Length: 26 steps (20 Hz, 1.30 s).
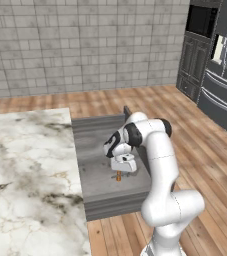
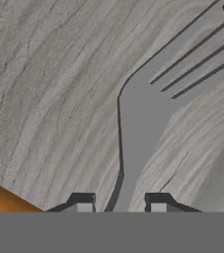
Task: Organize the utensils by type. Pick up the wooden spoons from the counter and place them in the open cabinet. Then pick up the metallic utensils from the counter and place them in the open drawer.
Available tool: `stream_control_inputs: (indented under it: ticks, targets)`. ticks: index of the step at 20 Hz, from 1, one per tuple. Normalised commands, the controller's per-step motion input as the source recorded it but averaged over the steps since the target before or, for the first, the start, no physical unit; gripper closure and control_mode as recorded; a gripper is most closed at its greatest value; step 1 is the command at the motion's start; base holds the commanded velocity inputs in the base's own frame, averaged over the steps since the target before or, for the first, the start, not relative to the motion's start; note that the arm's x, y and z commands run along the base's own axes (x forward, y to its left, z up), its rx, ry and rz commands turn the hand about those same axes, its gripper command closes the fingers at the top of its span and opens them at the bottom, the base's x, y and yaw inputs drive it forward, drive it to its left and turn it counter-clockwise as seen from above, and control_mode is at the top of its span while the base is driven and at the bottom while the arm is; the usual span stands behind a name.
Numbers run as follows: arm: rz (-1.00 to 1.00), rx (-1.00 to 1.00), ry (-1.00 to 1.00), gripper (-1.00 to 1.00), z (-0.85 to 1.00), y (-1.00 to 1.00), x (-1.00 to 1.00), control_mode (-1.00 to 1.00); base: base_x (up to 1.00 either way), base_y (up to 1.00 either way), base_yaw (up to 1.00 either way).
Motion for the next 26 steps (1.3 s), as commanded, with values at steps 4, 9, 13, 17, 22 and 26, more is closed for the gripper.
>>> stream_control_inputs:
  ticks: [4, 9, 13, 17, 22, 26]
  targets:
    - [-0.02, 0.00, 0.00, -1.00, 0.00, -0.03, -0.24, -1.00, 0.00, 0.00, 0.00]
    - [0.00, 0.00, -0.07, -1.00, 0.13, 0.01, -0.14, -1.00, 0.00, 0.00, 0.00]
    - [0.00, 0.00, -0.08, -1.00, 0.37, 0.01, -0.09, -1.00, 0.00, 0.00, 0.00]
    - [0.00, 0.00, -0.09, -1.00, 0.42, 0.13, -0.01, -1.00, 0.00, 0.00, 0.00]
    - [0.00, 0.00, -0.11, -1.00, 0.53, 0.06, -0.01, -1.00, 0.00, 0.00, 0.00]
    - [0.00, 0.00, -0.17, -1.00, 0.53, 0.01, -0.23, -1.00, 0.00, 0.00, 0.00]
